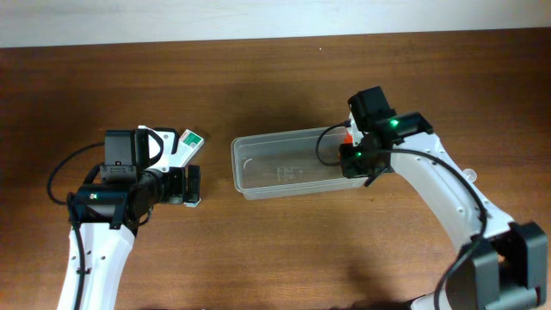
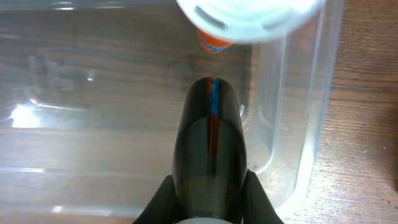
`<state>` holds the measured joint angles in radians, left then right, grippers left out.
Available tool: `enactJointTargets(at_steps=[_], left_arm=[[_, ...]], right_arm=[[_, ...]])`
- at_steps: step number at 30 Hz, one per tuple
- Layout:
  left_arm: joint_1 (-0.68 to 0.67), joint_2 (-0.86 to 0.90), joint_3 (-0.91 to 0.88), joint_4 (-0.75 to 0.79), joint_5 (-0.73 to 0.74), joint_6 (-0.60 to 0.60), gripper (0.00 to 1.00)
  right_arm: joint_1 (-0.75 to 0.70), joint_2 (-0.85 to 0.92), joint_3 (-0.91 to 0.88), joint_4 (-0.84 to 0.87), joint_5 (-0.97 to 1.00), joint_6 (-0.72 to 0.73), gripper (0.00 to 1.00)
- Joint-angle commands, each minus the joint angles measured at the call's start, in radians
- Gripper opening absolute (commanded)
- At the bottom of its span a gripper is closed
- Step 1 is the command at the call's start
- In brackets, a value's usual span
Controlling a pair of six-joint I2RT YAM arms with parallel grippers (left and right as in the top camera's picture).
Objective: Pack container
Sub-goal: 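Lower the dark bottle into the container and open the right gripper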
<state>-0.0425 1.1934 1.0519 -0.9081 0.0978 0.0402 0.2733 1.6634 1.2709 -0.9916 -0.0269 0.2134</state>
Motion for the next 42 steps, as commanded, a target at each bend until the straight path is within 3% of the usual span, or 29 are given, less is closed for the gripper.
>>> enactJointTargets(at_steps=[1, 3, 8, 27, 34, 38, 42], left_arm=[[0.005, 0.003, 0.019, 0.002, 0.008, -0.01, 1.0], [0.005, 0.003, 0.019, 0.002, 0.007, -0.01, 1.0], [0.005, 0.003, 0.019, 0.002, 0.007, -0.01, 1.0], [0.005, 0.003, 0.019, 0.002, 0.008, -0.01, 1.0], [0.005, 0.003, 0.019, 0.002, 0.007, -0.01, 1.0], [0.005, 0.003, 0.019, 0.002, 0.007, -0.01, 1.0], [0.005, 0.003, 0.019, 0.002, 0.007, -0.01, 1.0]], right_arm=[[0.007, 0.026, -0.005, 0.009, 0.021, 0.013, 0.23], [0.007, 0.031, -0.005, 0.013, 0.021, 0.013, 0.3], [0.007, 0.032, -0.005, 0.019, 0.02, 0.013, 0.35], [0.007, 0.031, -0.002, 0.018, 0.039, 0.013, 0.35], [0.001, -0.084, 0.173, -0.105, 0.119, 0.014, 0.38], [-0.079, -0.16, 0.31, -0.2, 0.198, 0.081, 0.54], [-0.298, -0.199, 0.349, -0.277, 0.187, 0.121, 0.61]])
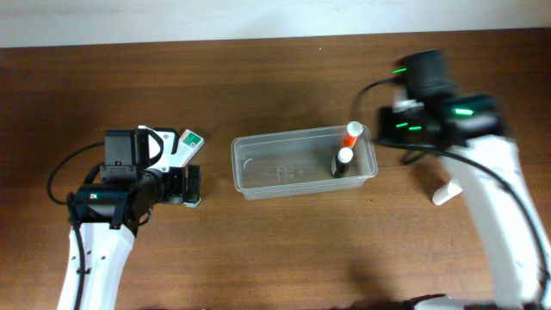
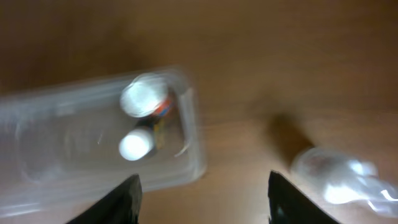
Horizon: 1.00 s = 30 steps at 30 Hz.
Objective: Pack container
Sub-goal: 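Lower the dark bottle into the container and open the right gripper, then grasp the clear spray bottle with the right gripper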
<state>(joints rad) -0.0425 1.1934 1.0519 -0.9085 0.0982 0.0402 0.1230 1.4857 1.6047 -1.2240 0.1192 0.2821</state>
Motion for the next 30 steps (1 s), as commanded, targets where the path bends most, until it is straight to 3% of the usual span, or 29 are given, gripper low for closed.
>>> enactJointTargets(at_steps=[1, 4, 10, 17, 19, 21, 30], left_arm=[[0.005, 0.003, 0.019, 0.002, 0.007, -0.01, 1.0], [0.005, 0.003, 0.019, 0.003, 0.007, -0.01, 1.0], [0.005, 0.003, 0.019, 0.003, 0.007, -0.01, 1.0], [0.005, 0.003, 0.019, 0.003, 0.007, -0.01, 1.0], [0.005, 0.003, 0.019, 0.003, 0.007, -0.01, 1.0], [0.005, 0.003, 0.019, 0.003, 0.007, -0.01, 1.0], [0.005, 0.003, 0.019, 0.003, 0.007, -0.01, 1.0]], right_arm=[[-0.199, -0.019, 0.014, -0.067, 0.027, 0.052, 0.62], [-0.358, -0.004, -0.027, -0.095, -0.022, 0.048, 0.68], [-0.515, 0.046, -0.189, -0.029, -0.109, 0.01, 0.69], [-0.536, 0.13, -0.278, 0.029, -0.109, 0.011, 0.67], [-0.536, 0.143, -0.278, 0.04, -0.108, 0.01, 0.54], [-0.536, 0.143, -0.278, 0.051, -0.108, 0.01, 0.49], [-0.536, 0.145, -0.281, 0.075, -0.108, 0.006, 0.48]])
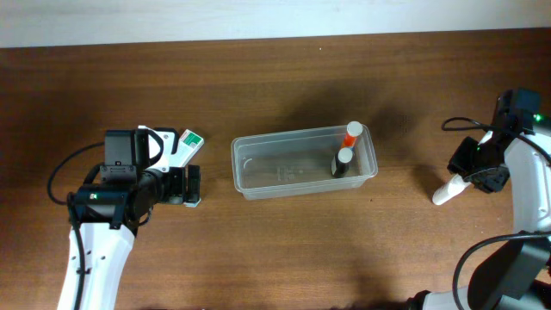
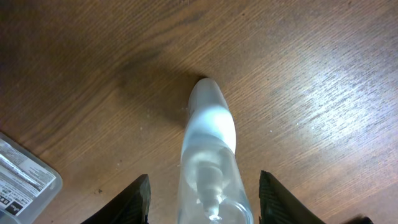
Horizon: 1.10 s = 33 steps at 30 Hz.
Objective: Pack container
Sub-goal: 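Grasp the clear spray bottle with the right gripper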
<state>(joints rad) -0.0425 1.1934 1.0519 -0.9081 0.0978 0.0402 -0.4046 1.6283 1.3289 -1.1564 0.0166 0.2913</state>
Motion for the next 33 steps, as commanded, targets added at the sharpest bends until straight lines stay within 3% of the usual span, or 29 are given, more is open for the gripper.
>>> enactJointTargets(at_steps=[1, 17, 26, 33], left_arm=[[0.005, 0.003, 0.019, 0.002, 0.008, -0.01, 1.0], [0.005, 0.003, 0.019, 0.002, 0.007, -0.01, 1.0], [0.005, 0.003, 0.019, 0.002, 0.007, -0.01, 1.0], [0.005, 0.003, 0.019, 0.002, 0.007, -0.01, 1.0]], right_arm=[[-0.008, 0.002, -0.007, 0.012, -0.005, -0.006, 0.48], [-0.008, 0.002, -0.016, 0.027, -0.005, -0.018, 0.31], [-0.008, 0.002, -0.016, 0.027, -0.008, -0.018, 0.17], [0.029, -0.046, 0.05, -0.038, -0.074, -0.082, 0.15]])
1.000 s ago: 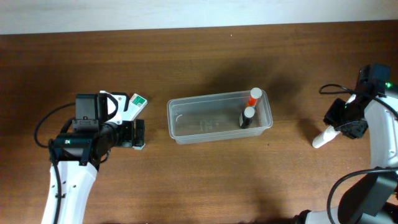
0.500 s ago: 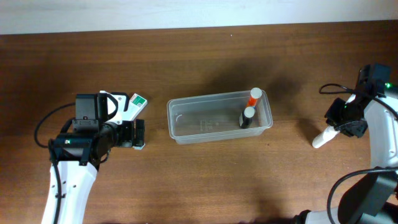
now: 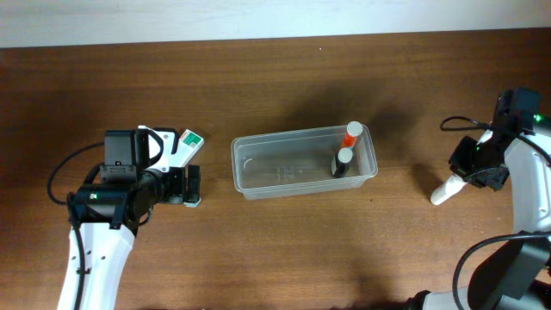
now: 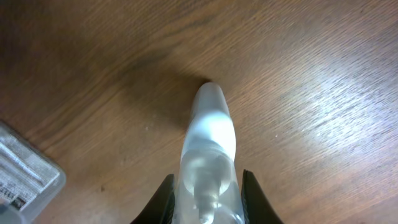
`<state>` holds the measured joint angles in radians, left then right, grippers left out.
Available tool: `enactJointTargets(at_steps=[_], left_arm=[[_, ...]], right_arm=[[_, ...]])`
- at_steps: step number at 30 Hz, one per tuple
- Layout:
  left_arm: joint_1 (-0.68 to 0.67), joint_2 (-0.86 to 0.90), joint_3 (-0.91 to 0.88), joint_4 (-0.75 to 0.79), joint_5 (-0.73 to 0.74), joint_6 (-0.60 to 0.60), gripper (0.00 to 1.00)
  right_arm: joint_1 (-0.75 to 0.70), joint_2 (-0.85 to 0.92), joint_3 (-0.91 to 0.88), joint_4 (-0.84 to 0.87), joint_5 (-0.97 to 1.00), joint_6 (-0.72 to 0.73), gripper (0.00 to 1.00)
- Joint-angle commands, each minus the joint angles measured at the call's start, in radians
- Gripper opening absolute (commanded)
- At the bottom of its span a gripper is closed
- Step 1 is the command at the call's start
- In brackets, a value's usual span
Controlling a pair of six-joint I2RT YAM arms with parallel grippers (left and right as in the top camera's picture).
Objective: Pack container
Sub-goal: 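Grasp the clear spray bottle with the right gripper, then place the spray bottle into the container's right end and release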
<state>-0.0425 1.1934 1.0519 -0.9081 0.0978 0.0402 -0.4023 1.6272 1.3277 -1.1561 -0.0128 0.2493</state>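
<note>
A clear plastic container (image 3: 297, 165) lies mid-table. At its right end stand an orange-necked bottle (image 3: 353, 130) and a dark bottle with a white cap (image 3: 343, 158). Far right, a clear white-tipped bottle (image 3: 441, 193) lies on the wood; in the wrist view the clear bottle (image 4: 208, 134) fills the centre. My right gripper (image 3: 466, 172) (image 4: 207, 182) is shut on it, one finger pressed to each side. My left gripper (image 3: 192, 185) rests left of the container beside a white and green box (image 3: 186, 146); its jaw state does not show.
The corner of a clear labelled pack (image 4: 25, 177) shows at the left of the right wrist view, close to the bottle. Bare brown wood lies between the container and the right arm. A pale wall edge (image 3: 258, 17) runs along the table's back.
My right gripper's fingers stood wide apart on either side of the clear bottle; now they are closed against it. The bottle has shifted slightly. The left arm has not moved.
My right gripper was inside the container, shut on the dark bottle beside the orange-necked one. Then it was open above the table's right side, with the dark bottle left standing in the container. Then it straddled the clear bottle at far right, and now grips it.
</note>
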Motion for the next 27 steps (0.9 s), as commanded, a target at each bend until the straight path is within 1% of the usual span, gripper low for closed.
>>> enactJointTargets(at_steps=[1, 5, 10, 13, 16, 21, 27], left_arm=[[0.005, 0.003, 0.019, 0.002, 0.007, -0.01, 1.0], [0.005, 0.003, 0.019, 0.002, 0.008, -0.01, 1.0], [0.005, 0.003, 0.019, 0.002, 0.008, -0.01, 1.0], [0.005, 0.003, 0.019, 0.002, 0.007, -0.01, 1.0], [0.005, 0.003, 0.019, 0.002, 0.008, -0.01, 1.0], [0.005, 0.003, 0.019, 0.002, 0.008, -0.01, 1.0], [0.005, 0.003, 0.019, 0.002, 0.008, -0.01, 1.0]], right_arm=[[0.047, -0.062, 0.08, -0.062, -0.045, -0.054, 0.15], [0.179, -0.122, 0.239, -0.189, -0.043, -0.096, 0.16], [0.335, -0.156, 0.358, -0.248, -0.044, -0.096, 0.16], [0.436, -0.16, 0.366, -0.251, -0.043, -0.095, 0.16], [0.504, -0.147, 0.36, -0.249, -0.035, -0.093, 0.16], [0.566, -0.098, 0.355, -0.232, -0.031, -0.084, 0.16], [0.575, -0.027, 0.339, -0.204, -0.032, -0.084, 0.16]])
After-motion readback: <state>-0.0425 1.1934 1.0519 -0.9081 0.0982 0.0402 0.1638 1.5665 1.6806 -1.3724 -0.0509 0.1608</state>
